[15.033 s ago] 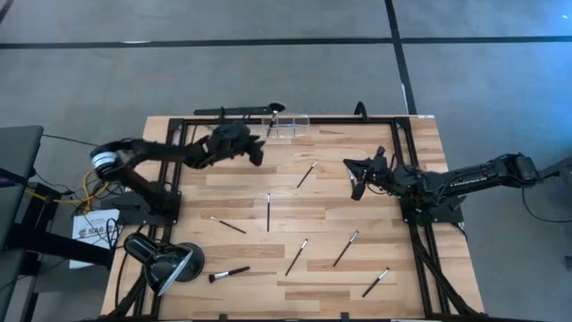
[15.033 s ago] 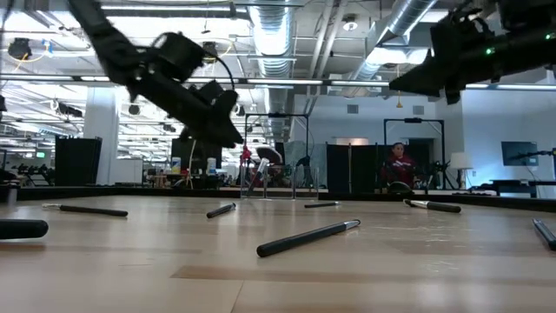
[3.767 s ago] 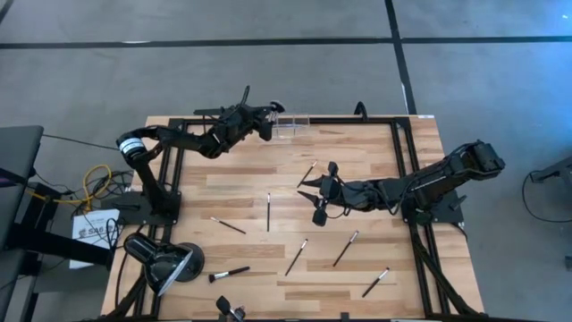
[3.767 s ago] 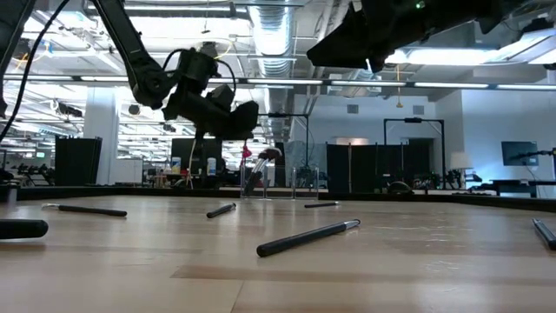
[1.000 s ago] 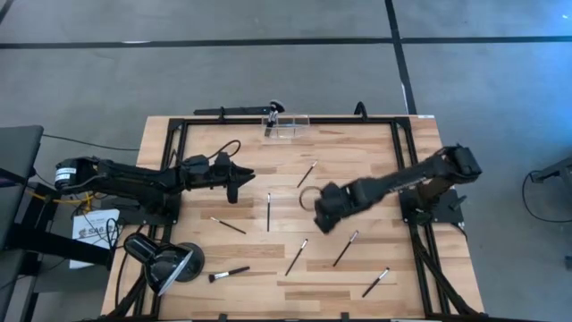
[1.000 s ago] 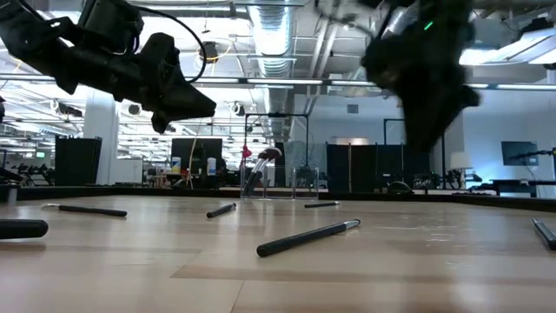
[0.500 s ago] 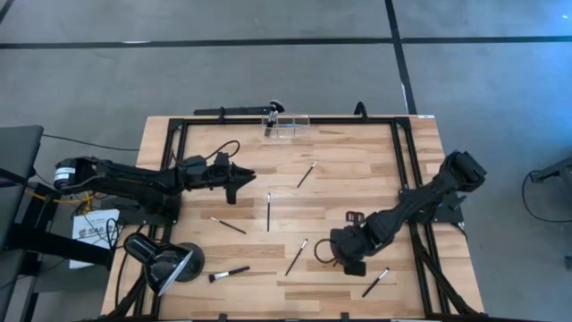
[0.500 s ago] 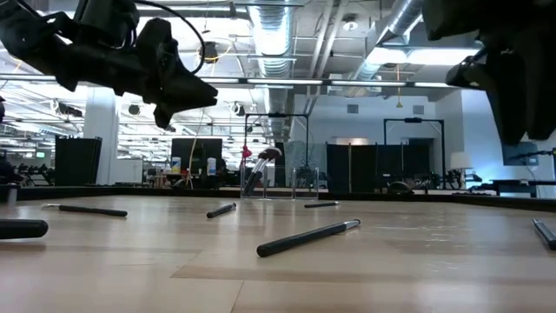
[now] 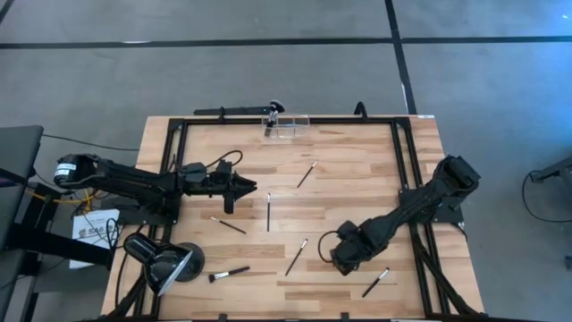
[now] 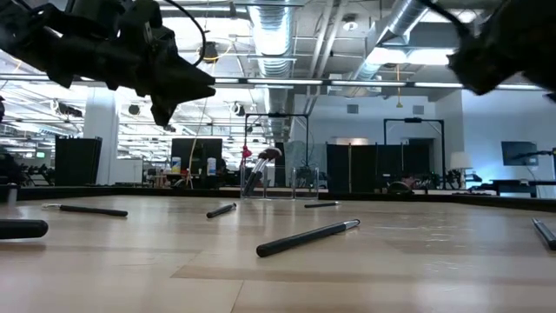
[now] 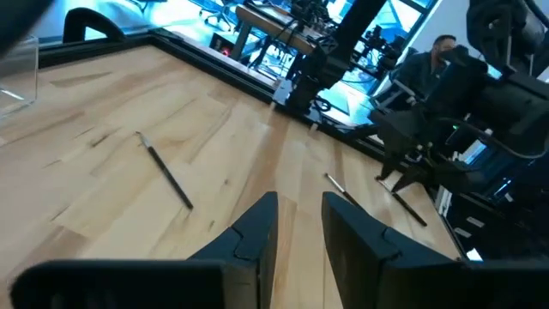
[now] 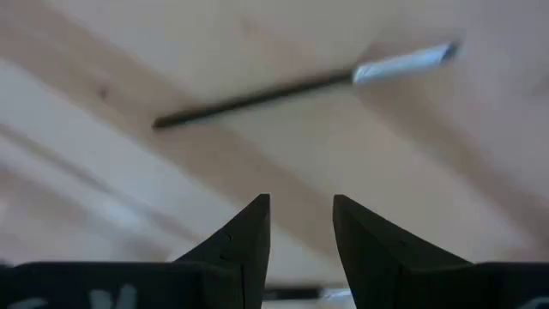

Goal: Sort items
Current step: Put the eyeshadow brush into the right section of the transparent organizer

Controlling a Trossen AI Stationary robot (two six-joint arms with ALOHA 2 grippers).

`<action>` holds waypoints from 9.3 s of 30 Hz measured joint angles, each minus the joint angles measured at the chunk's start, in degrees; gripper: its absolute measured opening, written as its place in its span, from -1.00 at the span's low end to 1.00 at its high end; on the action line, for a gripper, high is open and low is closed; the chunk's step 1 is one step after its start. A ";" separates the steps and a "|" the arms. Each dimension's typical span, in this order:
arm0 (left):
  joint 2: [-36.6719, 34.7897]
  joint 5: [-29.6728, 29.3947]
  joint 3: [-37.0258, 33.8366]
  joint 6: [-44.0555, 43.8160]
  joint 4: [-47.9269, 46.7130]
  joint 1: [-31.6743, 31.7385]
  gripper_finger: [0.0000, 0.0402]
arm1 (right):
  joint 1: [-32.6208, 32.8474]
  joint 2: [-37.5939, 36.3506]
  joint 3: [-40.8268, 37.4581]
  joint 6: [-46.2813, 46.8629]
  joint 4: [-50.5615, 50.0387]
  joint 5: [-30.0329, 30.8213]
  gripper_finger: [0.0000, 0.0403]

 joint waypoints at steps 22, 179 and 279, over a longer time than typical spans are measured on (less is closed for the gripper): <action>-6.09 2.12 -0.02 0.41 -0.10 0.41 -0.55 | 19.76 0.21 -0.04 39.41 3.48 -1.18 -0.41; -6.07 7.82 -0.04 9.00 -0.25 3.55 -0.55 | -42.27 -3.48 -3.57 -82.47 62.45 16.08 -1.00; -5.89 -3.97 -0.07 10.32 -4.65 3.54 -0.55 | -64.68 -1.41 -13.51 -76.51 64.92 0.36 -0.74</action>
